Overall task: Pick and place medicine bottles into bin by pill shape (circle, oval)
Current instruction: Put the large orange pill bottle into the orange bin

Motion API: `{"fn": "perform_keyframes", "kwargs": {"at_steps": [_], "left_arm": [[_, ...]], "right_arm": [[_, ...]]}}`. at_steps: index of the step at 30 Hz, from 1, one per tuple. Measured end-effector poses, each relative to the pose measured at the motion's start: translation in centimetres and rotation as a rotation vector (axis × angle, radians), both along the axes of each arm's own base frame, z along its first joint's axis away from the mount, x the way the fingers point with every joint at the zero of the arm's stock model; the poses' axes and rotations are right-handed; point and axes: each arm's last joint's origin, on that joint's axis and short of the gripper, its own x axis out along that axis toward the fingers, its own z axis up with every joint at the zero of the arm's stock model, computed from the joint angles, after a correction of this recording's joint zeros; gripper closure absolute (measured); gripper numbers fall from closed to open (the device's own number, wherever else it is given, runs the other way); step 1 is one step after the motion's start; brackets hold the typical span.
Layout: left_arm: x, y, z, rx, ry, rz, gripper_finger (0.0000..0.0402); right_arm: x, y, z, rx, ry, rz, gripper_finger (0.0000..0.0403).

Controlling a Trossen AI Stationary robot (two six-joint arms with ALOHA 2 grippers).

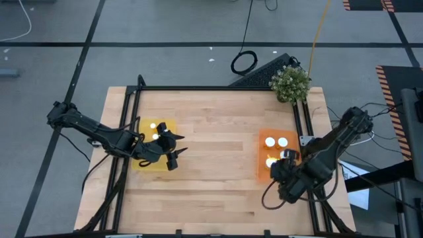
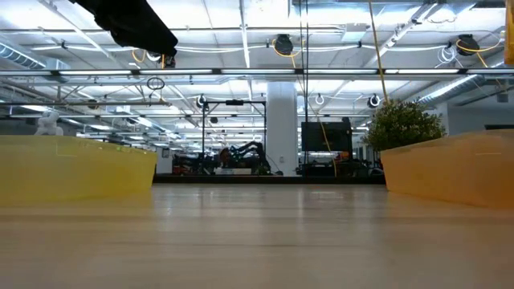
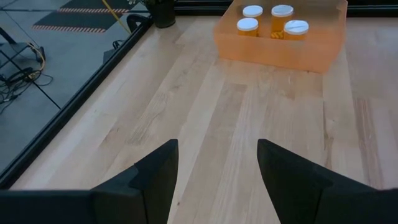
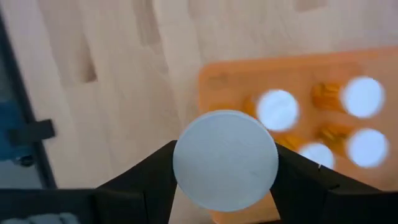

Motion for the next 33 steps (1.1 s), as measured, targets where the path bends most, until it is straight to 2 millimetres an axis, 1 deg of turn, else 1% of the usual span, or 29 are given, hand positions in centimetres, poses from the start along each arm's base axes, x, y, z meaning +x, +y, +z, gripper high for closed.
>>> {"fn": "perform_keyframes", "kwargs": {"at_steps": [4, 7, 15, 21, 27, 33], "left_arm": [[0.0, 0.0, 0.0, 0.004, 0.002, -0.002, 0.0179], [0.0, 0.0, 0.0, 0.008, 0.003, -0.005, 0.0179], [0.0, 0.0, 0.0, 0.018, 0.007, -0.011, 0.0179], [0.0, 0.0, 0.0, 0.018, 0.006, -0.011, 0.0179], [0.0, 0.0, 0.0, 0.018, 0.005, -0.011, 0.0179], [0.1, 0.0, 0.1, 0.014, -0.004, -0.011, 0.0179]], "right_arm": [[-1.3, -0.7, 0.6, -0.028, 0.018, -0.036, 0.0189], [-1.9, -0.9, 0.2, -0.033, 0.024, -0.055, 0.0189], [-3.3, -2.0, -3.0, -0.065, 0.068, -0.094, 0.0189], [-4.1, -2.8, -5.7, -0.040, 0.050, -0.095, 0.0188], [-5.0, -3.5, -8.4, 0.012, 0.080, -0.135, 0.0188], [-5.2, -3.7, -10.1, 0.067, 0.060, -0.142, 0.0188]]}}
